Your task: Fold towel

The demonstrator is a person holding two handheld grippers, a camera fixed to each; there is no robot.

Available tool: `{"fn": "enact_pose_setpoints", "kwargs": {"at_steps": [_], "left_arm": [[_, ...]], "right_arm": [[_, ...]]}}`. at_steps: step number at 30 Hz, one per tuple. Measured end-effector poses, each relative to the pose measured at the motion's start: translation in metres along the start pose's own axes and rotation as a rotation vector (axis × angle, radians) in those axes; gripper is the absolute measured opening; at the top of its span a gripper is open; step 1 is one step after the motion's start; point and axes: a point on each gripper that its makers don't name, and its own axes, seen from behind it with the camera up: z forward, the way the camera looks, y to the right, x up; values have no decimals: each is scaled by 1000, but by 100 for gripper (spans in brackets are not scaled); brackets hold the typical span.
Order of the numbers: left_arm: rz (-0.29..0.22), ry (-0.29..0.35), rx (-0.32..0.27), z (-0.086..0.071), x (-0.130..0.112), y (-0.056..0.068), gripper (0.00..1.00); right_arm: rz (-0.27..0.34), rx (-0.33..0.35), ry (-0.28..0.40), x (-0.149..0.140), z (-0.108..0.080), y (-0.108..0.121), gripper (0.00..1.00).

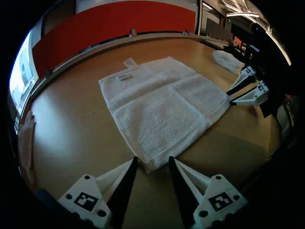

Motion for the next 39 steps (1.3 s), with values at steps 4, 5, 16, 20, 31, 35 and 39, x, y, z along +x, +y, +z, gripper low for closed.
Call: {"fn": "enact_pose_setpoints", "kwargs": {"at_steps": [4, 5, 16, 20, 31, 35, 39], "left_arm": [[-4, -6, 3, 0, 0, 0, 41], [-6, -8, 5, 0, -1, 0, 35], [-93, -14, -4, -2, 2, 2, 16], [-98, -10, 1, -1, 3, 4, 15], [-87, -3, 7, -11, 13, 2, 14], [-91, 1, 5, -17, 18, 2, 13], [-81, 7, 7, -24, 24, 3, 13]], "right_arm": [[-11, 8, 0, 1, 1, -4, 28], [-12, 9, -1, 2, 1, -4, 25], [10, -17, 17, 9, -1, -5, 17], [25, -18, 24, 10, -3, -5, 17], [21, -21, 59, 23, -13, -5, 17], [14, -25, 74, 29, -18, -4, 17], [11, -27, 93, 37, -25, -3, 17]]}}
